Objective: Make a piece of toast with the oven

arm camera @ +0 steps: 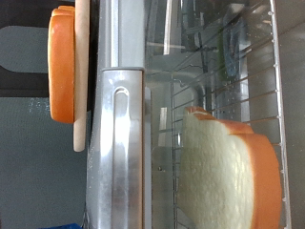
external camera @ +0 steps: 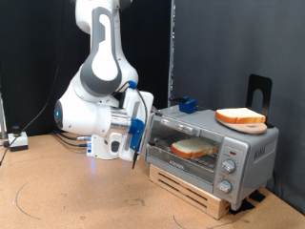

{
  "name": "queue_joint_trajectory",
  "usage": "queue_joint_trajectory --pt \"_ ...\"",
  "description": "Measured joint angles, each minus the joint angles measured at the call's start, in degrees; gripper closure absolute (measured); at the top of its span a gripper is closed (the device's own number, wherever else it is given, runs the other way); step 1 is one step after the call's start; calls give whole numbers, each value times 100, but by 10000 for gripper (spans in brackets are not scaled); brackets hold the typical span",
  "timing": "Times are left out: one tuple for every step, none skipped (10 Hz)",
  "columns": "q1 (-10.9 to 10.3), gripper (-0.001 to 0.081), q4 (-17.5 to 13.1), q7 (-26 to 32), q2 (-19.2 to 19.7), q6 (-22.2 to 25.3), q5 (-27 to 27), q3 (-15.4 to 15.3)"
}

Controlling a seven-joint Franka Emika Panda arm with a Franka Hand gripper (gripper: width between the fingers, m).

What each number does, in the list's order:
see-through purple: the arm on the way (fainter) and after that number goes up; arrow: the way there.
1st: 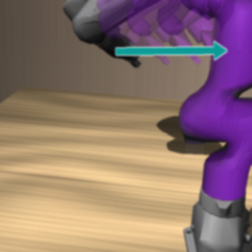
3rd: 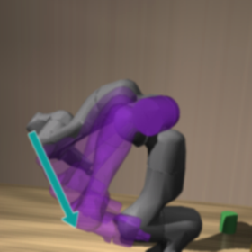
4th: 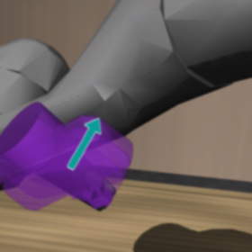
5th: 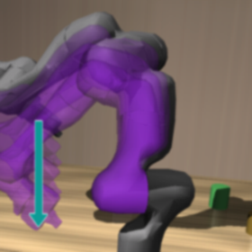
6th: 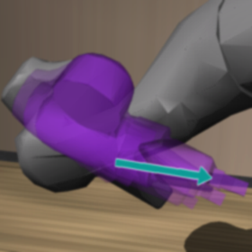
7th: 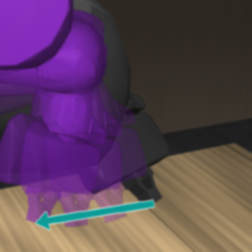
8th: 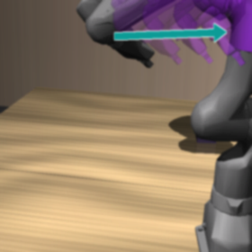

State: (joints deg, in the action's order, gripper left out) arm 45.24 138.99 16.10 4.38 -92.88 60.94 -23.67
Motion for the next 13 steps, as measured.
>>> queue_joint_trajectory --pt "5 -3 4 0 2 76 -21 3" --pt "29 -3 -47 -11 17 646 -333 32" --pt "50 -3 -183 -59 80 1293 -417 44" --pt "22 -3 -446 -205 258 1693 -521 -9" --pt "-53 -3 -776 -385 511 1872 -739 -81" --pt "-137 -3 -1052 -468 738 1846 -880 -136" --pt "-230 -3 -1248 -493 900 1601 -914 -163" --pt "-319 -3 -1367 -496 1000 1175 -876 -188" --pt "-388 -3 -1430 -496 1051 947 -873 -197" --pt "-382 -3 -1420 -496 1052 1007 -873 -195" --pt "-345 -3 -1448 -462 1098 1458 -877 -193" --pt "-319 -3 -1545 -251 1222 1645 -865 -191" --pt "-338 -3 -1694 46 1425 1520 -866 -201"
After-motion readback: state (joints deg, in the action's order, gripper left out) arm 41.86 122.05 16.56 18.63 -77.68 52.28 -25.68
